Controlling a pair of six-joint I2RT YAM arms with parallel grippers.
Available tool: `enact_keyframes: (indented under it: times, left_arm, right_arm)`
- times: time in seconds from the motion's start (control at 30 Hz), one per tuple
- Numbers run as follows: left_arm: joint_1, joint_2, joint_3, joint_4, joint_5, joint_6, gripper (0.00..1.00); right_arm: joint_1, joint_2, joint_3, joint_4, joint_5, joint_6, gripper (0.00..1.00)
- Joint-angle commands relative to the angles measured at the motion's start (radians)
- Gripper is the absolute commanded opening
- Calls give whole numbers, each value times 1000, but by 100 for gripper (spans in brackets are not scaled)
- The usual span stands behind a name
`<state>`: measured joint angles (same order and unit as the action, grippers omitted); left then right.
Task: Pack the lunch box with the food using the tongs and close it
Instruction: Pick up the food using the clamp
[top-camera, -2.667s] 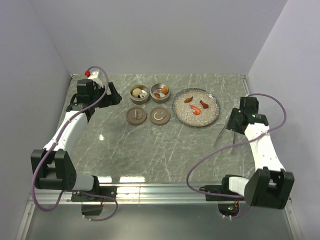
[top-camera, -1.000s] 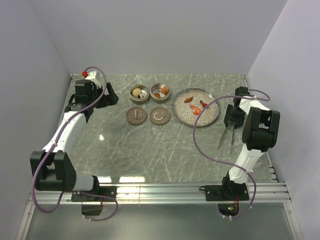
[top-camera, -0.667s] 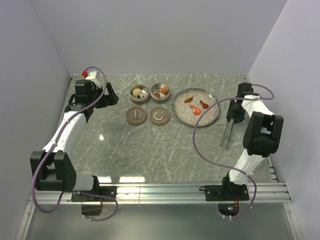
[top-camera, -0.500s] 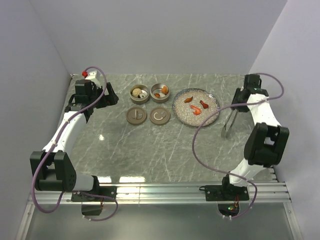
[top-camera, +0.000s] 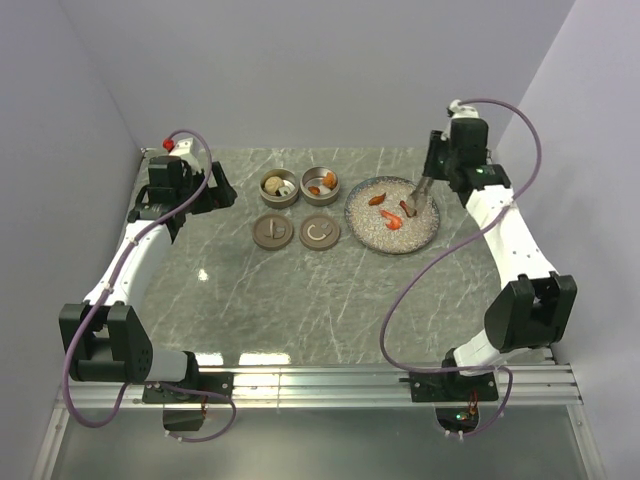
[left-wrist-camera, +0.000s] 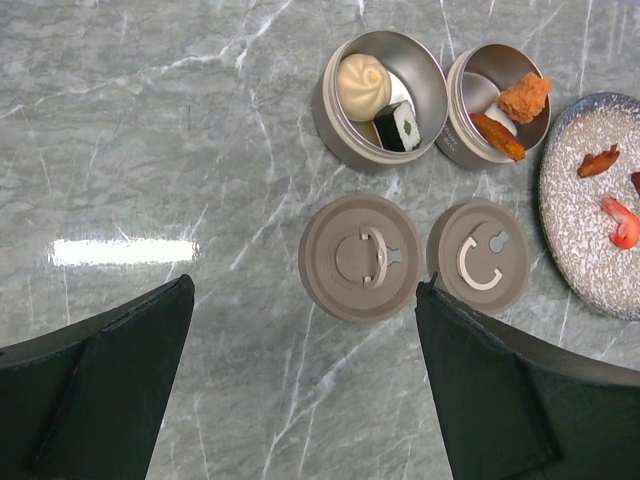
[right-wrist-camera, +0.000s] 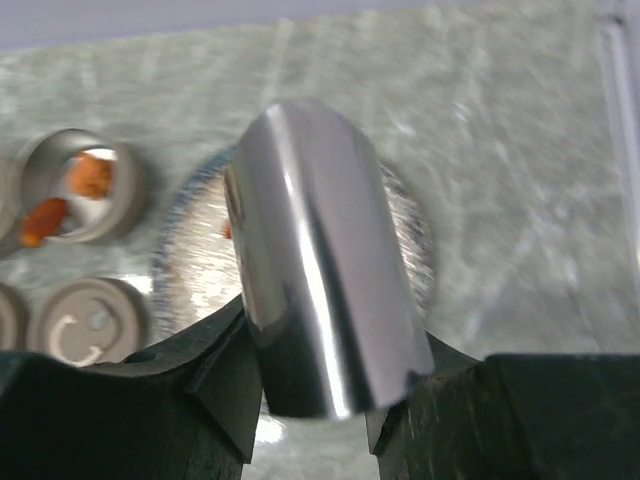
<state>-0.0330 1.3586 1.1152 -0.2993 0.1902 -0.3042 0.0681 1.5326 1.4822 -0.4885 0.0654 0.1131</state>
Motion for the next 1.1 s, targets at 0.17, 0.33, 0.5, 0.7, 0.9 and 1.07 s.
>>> enact_keyframes:
  times: [0.17,0.33,0.5,0.7,0.9,1.07]
  left_arm:
    - [4,-18,44,-12,0,22,99]
    - [4,-18,55,-29,-8,22,99]
    - [4,-26,61,-40,-20,14,99]
    - [2,-19,71,-57,-20,5,99]
    - [4,-6,87,-64,-15,-7,100]
    - [2,2,98,-72,-11,-15,99]
  right_arm:
    - [113,52,-13,316,-62,-30,45]
    - [127,110,-31,406,-107,-64,45]
    - [128,146,-52,433,-144,-102,45]
    - [127,152,-129,473,-159,-138,45]
    - [128,139,-191,485,-161,-159,45]
    - [136,126,-250,556,-150,-179,44]
